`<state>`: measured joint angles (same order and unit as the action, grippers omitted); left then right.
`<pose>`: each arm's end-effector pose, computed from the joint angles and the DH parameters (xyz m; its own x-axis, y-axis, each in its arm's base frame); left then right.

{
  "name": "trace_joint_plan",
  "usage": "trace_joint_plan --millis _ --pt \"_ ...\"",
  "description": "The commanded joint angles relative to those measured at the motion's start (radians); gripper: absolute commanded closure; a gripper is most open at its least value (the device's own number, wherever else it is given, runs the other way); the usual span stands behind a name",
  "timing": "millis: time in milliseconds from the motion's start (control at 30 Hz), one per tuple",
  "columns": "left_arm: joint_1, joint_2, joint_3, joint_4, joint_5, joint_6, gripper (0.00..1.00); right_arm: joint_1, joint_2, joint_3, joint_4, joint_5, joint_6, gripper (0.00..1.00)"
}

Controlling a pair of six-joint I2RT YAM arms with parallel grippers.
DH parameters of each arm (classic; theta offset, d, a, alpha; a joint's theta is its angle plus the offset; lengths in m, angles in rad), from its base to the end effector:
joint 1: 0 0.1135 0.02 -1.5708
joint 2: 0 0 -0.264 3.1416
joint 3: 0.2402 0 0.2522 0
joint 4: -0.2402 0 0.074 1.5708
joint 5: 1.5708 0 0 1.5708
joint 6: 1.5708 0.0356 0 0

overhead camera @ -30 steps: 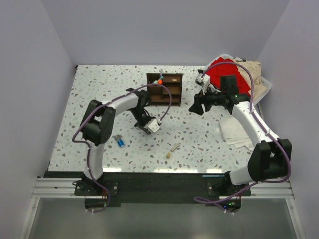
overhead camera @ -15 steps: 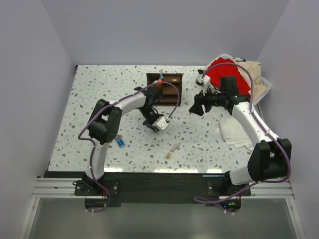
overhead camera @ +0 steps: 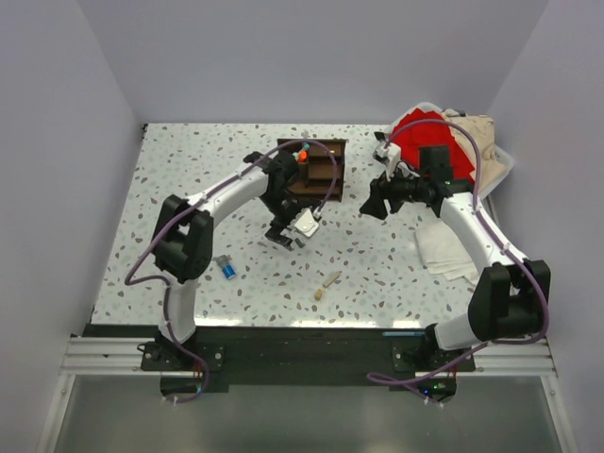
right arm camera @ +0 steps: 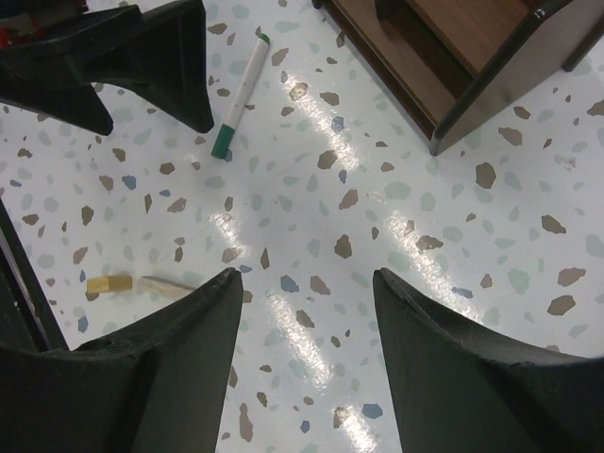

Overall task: Sort the stationery into containers
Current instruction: Move the pen to the center of the board, then pick up the pen from the center of the board.

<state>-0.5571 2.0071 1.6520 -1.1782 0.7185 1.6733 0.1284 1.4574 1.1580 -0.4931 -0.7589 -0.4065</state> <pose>0.3151 -0.2239 0.2231 0.5036 0.5686 -0.6505 0.8009 -0.5896 0.1046 0.3063 0.0642 0.2898 -0.4225 -0.3438 -0.8386 -0.8047 0.5681 0.1725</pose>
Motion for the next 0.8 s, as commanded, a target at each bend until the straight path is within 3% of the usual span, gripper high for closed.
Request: trace_joint_plan --millis 0,33,267,533,767 --pt "-0.017 0.137 0.155 -0.017 -0.017 -0.112 0.09 -0.021 0.003 0.031 0.018 -0.028 -0.006 0.38" --pt "-0.018 0.169 0.169 -0.04 -0.033 -0.09 0.16 -0.026 0.003 0.031 0.005 -0.028 -0.012 0.38" --pt "-0.017 0.194 0.132 -0.055 -0.106 -0.026 0.39 -0.046 0.004 0.028 -0.006 -0.036 -0.022 0.39" --pt "-0.015 0.216 0.106 0.021 -0.126 -0.099 0.52 -0.05 0.018 0.034 -0.008 -0.042 -0.014 0.4" --pt "-0.012 0.232 0.063 0.13 -0.186 -0.155 0.55 -0.056 0.024 0.039 -0.032 -0.04 -0.025 0.41"
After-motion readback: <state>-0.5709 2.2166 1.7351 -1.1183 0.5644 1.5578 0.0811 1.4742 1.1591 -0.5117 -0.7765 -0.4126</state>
